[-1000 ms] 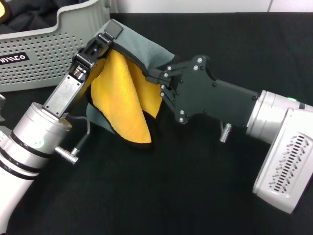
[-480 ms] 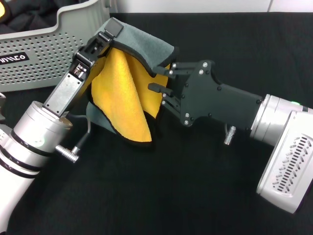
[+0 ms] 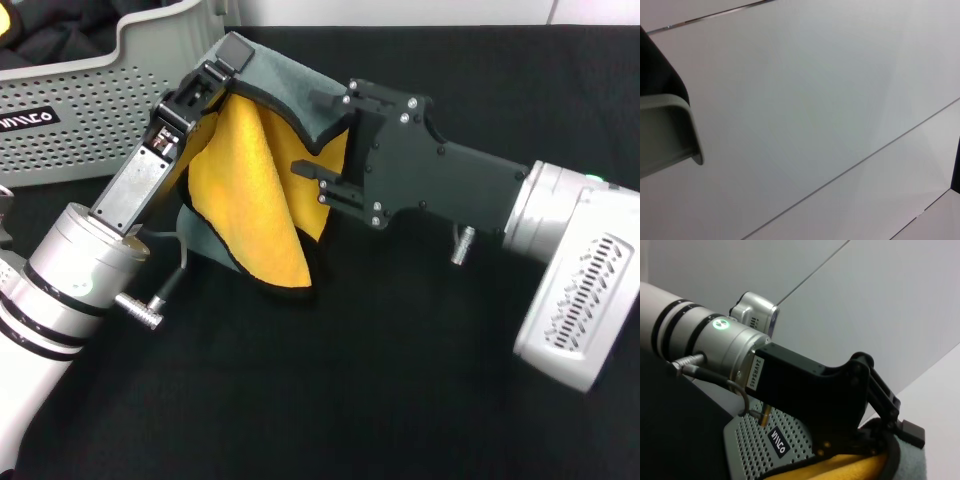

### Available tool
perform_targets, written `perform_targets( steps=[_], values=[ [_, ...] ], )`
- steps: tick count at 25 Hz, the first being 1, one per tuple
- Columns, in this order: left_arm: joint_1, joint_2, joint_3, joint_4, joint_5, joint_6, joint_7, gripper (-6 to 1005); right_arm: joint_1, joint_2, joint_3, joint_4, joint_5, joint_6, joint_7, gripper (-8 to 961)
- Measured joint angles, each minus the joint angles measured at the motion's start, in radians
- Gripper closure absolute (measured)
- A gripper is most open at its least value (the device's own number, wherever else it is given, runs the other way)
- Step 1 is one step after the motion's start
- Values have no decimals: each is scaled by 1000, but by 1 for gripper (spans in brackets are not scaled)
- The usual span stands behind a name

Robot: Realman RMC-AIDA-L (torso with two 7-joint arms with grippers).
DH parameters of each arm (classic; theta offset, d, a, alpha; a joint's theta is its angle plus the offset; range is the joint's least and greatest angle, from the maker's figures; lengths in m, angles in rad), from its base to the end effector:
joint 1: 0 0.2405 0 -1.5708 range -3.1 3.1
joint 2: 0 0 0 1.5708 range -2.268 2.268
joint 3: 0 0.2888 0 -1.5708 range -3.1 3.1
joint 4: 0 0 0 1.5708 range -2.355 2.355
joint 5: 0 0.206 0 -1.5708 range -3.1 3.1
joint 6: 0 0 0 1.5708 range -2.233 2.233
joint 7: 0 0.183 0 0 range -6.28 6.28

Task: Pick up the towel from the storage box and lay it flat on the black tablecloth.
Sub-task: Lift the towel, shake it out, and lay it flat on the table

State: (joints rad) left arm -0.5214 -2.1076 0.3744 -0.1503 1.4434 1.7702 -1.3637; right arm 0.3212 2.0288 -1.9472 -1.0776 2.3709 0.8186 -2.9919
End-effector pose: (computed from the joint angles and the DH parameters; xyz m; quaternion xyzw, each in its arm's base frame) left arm -0.2308 0.3223 -0.0530 -0.5891 -0.4464 -0.6674 0.0908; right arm 0.1309 0.3378 -0.1079 -0.8473 -0.3222 0.2456 0.3434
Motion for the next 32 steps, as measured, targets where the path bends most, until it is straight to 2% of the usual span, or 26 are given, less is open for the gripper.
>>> perform_targets(
  steps=[4, 9, 11, 17, 32],
  values=[
    [0, 0, 0, 0, 0, 0, 0, 984, 29, 1, 1, 30, 46, 2, 0, 364],
    [4, 0, 0, 0, 0, 0, 0, 983, 21, 1, 2, 33, 55, 26, 1, 365],
    [4, 0, 0, 0, 0, 0, 0, 983, 18, 1, 4, 35, 55, 40, 1, 544],
    [6, 0, 0, 0, 0, 0, 0, 983, 9, 1, 14, 42, 56, 79, 1, 689],
    [9, 0, 1, 0, 1, 0, 1, 983, -17, 1, 17, 42, 66, 115, 1, 694]
  ],
)
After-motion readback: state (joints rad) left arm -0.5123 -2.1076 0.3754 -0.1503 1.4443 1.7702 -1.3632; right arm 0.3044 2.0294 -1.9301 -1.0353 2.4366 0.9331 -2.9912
